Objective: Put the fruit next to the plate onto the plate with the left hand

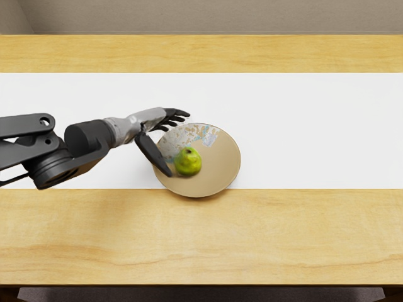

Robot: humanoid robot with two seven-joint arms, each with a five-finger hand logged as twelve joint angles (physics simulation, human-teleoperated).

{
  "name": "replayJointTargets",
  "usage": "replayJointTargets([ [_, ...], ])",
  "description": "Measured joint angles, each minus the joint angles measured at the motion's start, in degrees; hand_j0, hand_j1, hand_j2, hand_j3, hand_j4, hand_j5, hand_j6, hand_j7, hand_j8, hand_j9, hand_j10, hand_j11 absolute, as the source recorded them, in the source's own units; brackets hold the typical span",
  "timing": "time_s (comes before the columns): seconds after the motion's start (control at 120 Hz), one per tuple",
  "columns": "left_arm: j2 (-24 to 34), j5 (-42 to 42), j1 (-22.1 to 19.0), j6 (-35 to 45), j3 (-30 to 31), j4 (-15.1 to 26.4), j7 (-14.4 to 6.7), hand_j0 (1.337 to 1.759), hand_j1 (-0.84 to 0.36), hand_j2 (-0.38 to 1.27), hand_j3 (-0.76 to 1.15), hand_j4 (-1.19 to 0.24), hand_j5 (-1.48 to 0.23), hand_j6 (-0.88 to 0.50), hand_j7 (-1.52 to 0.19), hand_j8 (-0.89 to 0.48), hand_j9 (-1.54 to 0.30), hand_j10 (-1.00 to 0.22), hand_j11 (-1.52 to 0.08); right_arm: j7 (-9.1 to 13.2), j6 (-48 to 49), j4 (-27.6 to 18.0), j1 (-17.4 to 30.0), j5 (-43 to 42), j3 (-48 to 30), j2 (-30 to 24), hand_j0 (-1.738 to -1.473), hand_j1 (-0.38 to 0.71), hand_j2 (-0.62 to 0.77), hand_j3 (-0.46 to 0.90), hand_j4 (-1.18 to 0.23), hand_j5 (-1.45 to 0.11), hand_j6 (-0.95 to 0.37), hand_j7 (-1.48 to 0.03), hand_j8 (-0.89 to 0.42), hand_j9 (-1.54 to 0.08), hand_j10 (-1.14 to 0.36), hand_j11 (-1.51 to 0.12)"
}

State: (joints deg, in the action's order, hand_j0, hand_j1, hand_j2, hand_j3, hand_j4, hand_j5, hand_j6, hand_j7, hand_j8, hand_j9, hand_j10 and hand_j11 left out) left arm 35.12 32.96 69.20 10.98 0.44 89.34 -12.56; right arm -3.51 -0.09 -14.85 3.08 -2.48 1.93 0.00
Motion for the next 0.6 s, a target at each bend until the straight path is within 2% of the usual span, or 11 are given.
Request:
replayJointTargets([
  [0.142,5.8,-0.2,0.0,-0.5,-2.6,0.7,1.6,1.658,0.27,0.02,0.00,-0.07,-0.09,-0.07,-0.09,-0.06,-0.09,-0.07,-0.09,0.0,0.0,0.0,0.0,0.0,0.0,0.0,-1.658,-0.33,0.00,0.00,-0.02,-0.02,-0.02,-0.02,-0.02,-0.02,-0.02,-0.02],
  [0.233,9.3,-2.4,-0.2,-5.2,-6.3,1.3,2.0,1.658,0.29,0.02,0.00,-0.05,-0.06,-0.05,-0.06,-0.04,-0.06,-0.05,-0.06,0.0,0.0,0.0,0.0,0.0,0.0,0.0,-1.658,-0.33,0.00,0.00,-0.02,-0.02,-0.02,-0.02,-0.02,-0.02,-0.02,-0.02],
  [0.333,16.2,-9.2,-1.5,-15.1,-10.5,1.3,2.1,1.658,0.31,0.01,0.00,-0.03,-0.04,-0.03,-0.04,-0.03,-0.04,-0.03,-0.04,0.0,0.0,0.0,0.0,0.0,0.0,0.0,-1.658,-0.33,0.00,0.00,-0.02,-0.02,-0.02,-0.02,-0.02,-0.02,-0.02,-0.02],
  [0.425,19.7,-16.1,-3.7,-22.7,-13.6,1.0,2.2,1.658,0.32,0.01,0.00,-0.03,-0.03,-0.03,-0.03,-0.02,-0.03,-0.02,-0.03,0.0,0.0,0.0,0.0,0.0,0.0,0.0,-1.658,-0.33,0.00,0.00,-0.02,-0.02,-0.02,-0.02,-0.02,-0.02,-0.02,-0.02],
  [0.508,22.8,-22.8,-5.5,-26.3,-15.0,0.4,2.1,1.658,0.33,0.01,0.00,-0.02,-0.03,-0.02,-0.03,-0.02,-0.03,-0.02,-0.03,0.0,0.0,0.0,0.0,0.0,0.0,0.0,-1.658,-0.33,0.00,0.00,-0.02,-0.02,-0.02,-0.02,-0.02,-0.02,-0.02,-0.02],
  [0.6,23.2,-26.3,-5.9,-28.1,-15.7,0.1,2.0,1.658,0.33,0.01,0.00,-0.02,-0.02,-0.02,-0.02,-0.02,-0.02,-0.02,-0.02,0.0,0.0,0.0,0.0,0.0,0.0,0.0,-1.658,-0.33,0.00,0.00,-0.02,-0.02,-0.02,-0.02,-0.02,-0.02,-0.02,-0.02],
])
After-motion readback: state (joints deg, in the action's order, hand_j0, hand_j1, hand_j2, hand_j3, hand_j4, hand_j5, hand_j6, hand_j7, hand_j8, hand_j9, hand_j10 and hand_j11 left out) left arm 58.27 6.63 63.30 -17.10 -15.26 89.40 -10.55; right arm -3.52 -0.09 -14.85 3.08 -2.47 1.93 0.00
